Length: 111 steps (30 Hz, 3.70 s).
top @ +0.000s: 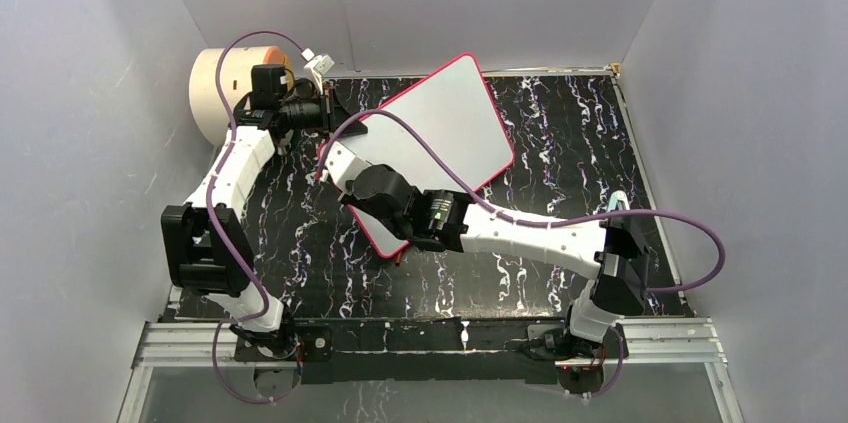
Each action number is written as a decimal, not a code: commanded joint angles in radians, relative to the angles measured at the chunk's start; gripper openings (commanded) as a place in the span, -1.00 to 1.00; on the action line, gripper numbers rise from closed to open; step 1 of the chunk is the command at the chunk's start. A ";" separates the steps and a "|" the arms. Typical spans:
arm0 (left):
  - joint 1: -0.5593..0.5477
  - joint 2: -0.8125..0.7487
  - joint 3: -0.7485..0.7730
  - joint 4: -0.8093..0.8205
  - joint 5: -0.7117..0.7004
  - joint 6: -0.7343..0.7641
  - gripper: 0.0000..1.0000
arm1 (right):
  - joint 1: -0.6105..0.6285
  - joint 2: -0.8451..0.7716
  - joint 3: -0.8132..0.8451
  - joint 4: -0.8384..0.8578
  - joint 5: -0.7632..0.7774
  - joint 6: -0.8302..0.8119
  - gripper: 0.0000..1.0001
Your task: Write a sentence on the whiteboard
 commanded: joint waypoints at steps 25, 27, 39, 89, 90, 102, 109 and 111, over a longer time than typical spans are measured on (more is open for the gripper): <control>-0.012 -0.030 -0.037 -0.058 0.009 0.027 -1.00 | 0.006 0.009 0.087 -0.207 -0.076 0.106 -1.00; -0.012 -0.031 -0.039 -0.056 0.009 0.027 -1.00 | 0.006 -0.016 0.056 -0.157 -0.068 0.104 -1.00; -0.013 -0.032 -0.041 -0.054 0.012 0.023 -1.00 | -0.004 -0.110 -0.080 0.150 0.018 0.055 -1.00; -0.018 -0.027 -0.046 -0.047 0.011 0.020 -1.00 | -0.037 -0.050 -0.070 0.180 -0.066 0.066 -1.00; -0.018 -0.027 -0.045 -0.048 0.011 0.020 -1.00 | -0.037 -0.049 -0.068 0.179 -0.067 0.066 -1.00; -0.019 -0.027 -0.048 -0.045 0.012 0.020 -1.00 | -0.048 -0.039 -0.090 0.230 -0.019 0.064 -1.00; -0.019 -0.023 -0.047 -0.045 0.012 0.020 -1.00 | -0.058 -0.045 -0.106 0.245 0.014 0.063 -1.00; -0.019 -0.023 -0.048 -0.045 0.009 0.019 -1.00 | -0.061 -0.045 -0.106 0.238 0.019 0.065 -1.00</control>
